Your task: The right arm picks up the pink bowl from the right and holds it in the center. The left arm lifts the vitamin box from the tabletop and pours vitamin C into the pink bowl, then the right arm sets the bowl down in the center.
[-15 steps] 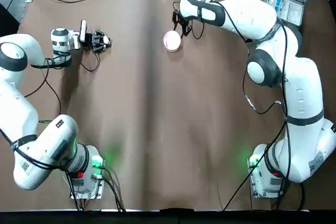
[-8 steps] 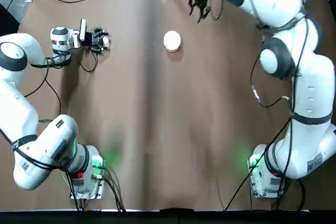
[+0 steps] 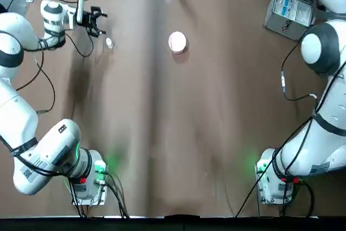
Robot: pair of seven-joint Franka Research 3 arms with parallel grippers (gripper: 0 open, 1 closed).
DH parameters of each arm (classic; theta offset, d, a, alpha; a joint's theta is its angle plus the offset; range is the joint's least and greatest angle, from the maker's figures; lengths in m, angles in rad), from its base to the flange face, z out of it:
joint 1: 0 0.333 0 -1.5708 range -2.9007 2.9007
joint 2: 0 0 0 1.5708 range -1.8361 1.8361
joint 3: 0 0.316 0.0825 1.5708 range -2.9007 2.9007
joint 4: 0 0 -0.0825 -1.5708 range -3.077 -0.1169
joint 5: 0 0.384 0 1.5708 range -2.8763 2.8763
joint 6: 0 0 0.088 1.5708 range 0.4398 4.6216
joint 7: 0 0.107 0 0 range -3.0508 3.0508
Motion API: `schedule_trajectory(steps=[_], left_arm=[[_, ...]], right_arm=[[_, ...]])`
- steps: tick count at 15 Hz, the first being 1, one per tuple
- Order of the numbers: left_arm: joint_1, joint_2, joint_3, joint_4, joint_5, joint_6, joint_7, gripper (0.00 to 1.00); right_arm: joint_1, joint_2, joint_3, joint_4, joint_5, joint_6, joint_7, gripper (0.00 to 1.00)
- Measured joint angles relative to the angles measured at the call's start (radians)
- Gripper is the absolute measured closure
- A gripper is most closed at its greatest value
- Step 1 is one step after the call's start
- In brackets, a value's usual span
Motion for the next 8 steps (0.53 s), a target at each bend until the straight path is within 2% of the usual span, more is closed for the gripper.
schedule_trajectory(steps=[1,5,7,8], left_arm=[[-0.025,-0.041,0.003,0.004,0.001,0.001,-0.009,0.0],[-0.166,-0.218,0.069,0.013,0.004,0.004,-0.108,0.0],[-0.259,-0.286,0.126,0.017,0.005,0.006,-0.176,0.0],[-0.314,-0.312,0.164,0.022,0.005,0.006,-0.214,0.0]], right_arm=[[-0.024,-0.022,0.0,0.0,-0.024,-0.008,-0.056,0.24],[-0.093,-0.094,0.0,-0.001,-0.102,-0.082,-0.272,0.18],[-0.104,-0.121,0.0,-0.002,-0.148,-0.092,-0.305,0.02],[-0.103,-0.135,0.001,-0.002,-0.182,-0.094,-0.308,0.0]])
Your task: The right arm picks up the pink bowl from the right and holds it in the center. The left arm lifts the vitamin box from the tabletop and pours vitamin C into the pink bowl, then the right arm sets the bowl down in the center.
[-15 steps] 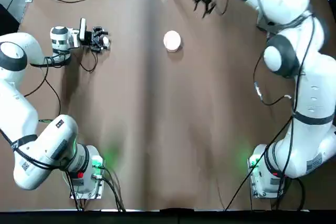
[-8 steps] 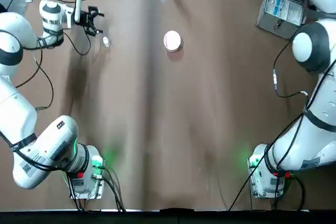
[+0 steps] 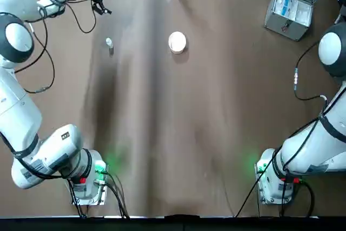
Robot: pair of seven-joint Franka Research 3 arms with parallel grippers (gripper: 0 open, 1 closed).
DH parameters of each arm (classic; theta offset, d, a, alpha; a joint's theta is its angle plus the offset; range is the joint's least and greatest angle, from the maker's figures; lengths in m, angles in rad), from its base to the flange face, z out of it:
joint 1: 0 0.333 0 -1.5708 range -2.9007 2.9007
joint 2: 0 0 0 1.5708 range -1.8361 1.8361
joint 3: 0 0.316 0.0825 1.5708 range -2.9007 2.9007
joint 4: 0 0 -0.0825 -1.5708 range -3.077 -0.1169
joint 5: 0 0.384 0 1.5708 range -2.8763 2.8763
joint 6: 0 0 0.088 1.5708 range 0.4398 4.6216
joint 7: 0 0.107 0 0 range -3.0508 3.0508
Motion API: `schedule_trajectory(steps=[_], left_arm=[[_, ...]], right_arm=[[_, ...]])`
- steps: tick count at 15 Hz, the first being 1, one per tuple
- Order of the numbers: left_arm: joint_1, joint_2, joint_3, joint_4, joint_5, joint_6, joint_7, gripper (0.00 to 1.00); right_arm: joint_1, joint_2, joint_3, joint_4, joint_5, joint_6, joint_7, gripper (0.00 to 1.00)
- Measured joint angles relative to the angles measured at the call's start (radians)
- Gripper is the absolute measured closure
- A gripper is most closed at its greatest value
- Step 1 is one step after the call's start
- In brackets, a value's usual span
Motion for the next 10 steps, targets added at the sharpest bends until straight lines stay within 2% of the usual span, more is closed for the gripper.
schedule_trajectory(steps=[4,7,9,10], left_arm=[[-0.225,-0.067,0.155,0.028,0.0,0.004,-0.149,0.0],[-0.349,-0.085,0.233,0.064,0.015,0.01,-0.259,0.0],[-0.408,-0.097,0.279,0.09,0.073,0.014,-0.309,0.0],[-0.463,-0.117,0.335,0.103,0.145,0.013,-0.331,0.0]], right_arm=[[-0.001,-0.062,0.003,-0.002,-0.047,-0.016,-0.004,0.0],[-0.018,-0.114,0.003,-0.028,-0.047,-0.025,-0.006,0.0],[-0.025,-0.167,0.003,-0.091,-0.047,0.001,-0.009,0.0],[-0.025,-0.231,0.007,-0.178,-0.047,0.05,-0.01,0.0]])
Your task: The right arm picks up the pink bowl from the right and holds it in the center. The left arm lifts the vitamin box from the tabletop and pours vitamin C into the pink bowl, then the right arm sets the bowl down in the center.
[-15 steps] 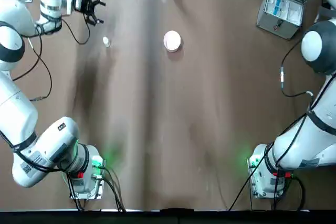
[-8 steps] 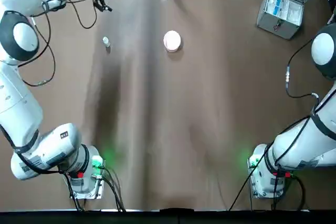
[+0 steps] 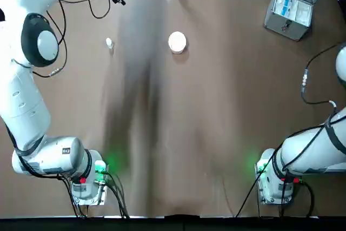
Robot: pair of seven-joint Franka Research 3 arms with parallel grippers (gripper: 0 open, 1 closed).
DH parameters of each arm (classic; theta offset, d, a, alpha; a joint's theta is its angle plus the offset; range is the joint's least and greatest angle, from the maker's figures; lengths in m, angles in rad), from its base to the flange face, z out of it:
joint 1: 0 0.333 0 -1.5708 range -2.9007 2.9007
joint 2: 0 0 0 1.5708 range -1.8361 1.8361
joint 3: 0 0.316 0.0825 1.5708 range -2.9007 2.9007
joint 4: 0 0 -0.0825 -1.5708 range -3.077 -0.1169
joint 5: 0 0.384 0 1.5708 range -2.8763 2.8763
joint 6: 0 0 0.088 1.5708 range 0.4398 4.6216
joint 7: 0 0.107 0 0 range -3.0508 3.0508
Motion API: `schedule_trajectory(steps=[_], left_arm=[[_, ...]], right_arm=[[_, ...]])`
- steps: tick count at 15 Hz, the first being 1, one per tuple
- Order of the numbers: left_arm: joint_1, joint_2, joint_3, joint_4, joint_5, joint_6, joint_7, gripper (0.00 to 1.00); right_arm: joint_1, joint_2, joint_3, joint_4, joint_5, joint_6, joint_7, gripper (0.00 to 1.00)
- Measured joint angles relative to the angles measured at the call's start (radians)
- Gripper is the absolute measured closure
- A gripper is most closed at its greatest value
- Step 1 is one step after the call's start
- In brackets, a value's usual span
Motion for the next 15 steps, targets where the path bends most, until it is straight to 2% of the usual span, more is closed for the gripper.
schedule_trajectory(steps=[3,7,11,15], left_arm=[[-0.066,-0.018,0.055,0.029,0.119,0.0,-0.012,0.0],[-0.095,-0.029,0.067,0.065,0.167,0.016,-0.107,0.0],[-0.093,-0.059,0.085,0.07,0.175,0.016,-0.357,0.0],[-0.093,-0.083,0.087,0.07,0.197,0.016,-0.65,0.0]], right_arm=[[0.0,-0.075,0.007,-0.093,0.0,0.027,-0.008,0.0],[-0.004,-0.096,0.002,-0.112,0.0,0.021,-0.036,0.0],[-0.041,-0.103,-0.009,-0.108,0.0,-0.012,-0.155,0.0],[-0.049,-0.104,-0.006,-0.108,0.0,-0.015,-0.124,0.0]])
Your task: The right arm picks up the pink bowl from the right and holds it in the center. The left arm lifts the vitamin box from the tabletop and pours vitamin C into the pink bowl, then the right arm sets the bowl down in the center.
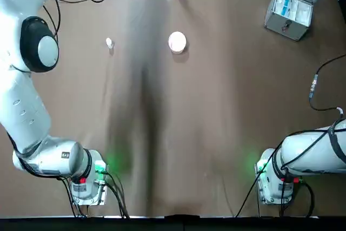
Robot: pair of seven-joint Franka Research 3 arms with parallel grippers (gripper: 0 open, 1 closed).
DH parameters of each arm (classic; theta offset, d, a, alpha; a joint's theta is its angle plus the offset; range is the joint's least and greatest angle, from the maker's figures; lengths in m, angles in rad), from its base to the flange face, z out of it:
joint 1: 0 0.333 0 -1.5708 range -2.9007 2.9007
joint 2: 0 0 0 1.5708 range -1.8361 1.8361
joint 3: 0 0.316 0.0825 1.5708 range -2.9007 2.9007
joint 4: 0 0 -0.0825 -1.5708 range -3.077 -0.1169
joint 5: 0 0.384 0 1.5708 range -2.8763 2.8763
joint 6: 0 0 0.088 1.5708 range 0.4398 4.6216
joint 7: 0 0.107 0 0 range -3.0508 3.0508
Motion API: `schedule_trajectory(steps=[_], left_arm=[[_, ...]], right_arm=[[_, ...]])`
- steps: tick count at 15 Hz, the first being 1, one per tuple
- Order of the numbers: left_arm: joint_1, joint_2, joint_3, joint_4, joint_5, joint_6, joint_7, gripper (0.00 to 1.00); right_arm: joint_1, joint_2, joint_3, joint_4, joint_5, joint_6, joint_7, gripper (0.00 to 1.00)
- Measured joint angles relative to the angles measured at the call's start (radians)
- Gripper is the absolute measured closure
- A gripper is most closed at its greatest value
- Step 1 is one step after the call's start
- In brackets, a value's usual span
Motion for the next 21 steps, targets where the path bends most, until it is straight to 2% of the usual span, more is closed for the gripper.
schedule_trajectory(steps=[6,11,12,17,21], left_arm=[[0.0,-0.022,0.006,0.0,0.037,0.0,-0.442,0.0],[0.0,-0.024,0.011,-0.001,0.163,0.0,-0.717,0.0],[0.001,-0.027,0.013,-0.001,0.224,-0.005,-0.8,0.0],[0.008,-0.05,0.024,0.0,0.266,-0.013,-0.987,0.0],[0.013,-0.101,0.026,-0.001,0.268,-0.083,-1.16,0.0]], right_arm=[[0.001,0.0,0.007,0.0,0.0,0.036,0.028,0.0],[0.0,0.0,0.007,0.0,0.0,0.038,0.028,0.0],[0.0,0.0,0.007,0.0,0.0,0.038,0.028,0.0],[-0.002,0.004,0.006,0.001,0.0,0.04,0.028,0.0],[-0.002,0.018,0.006,0.029,0.0,0.034,0.028,0.0]])
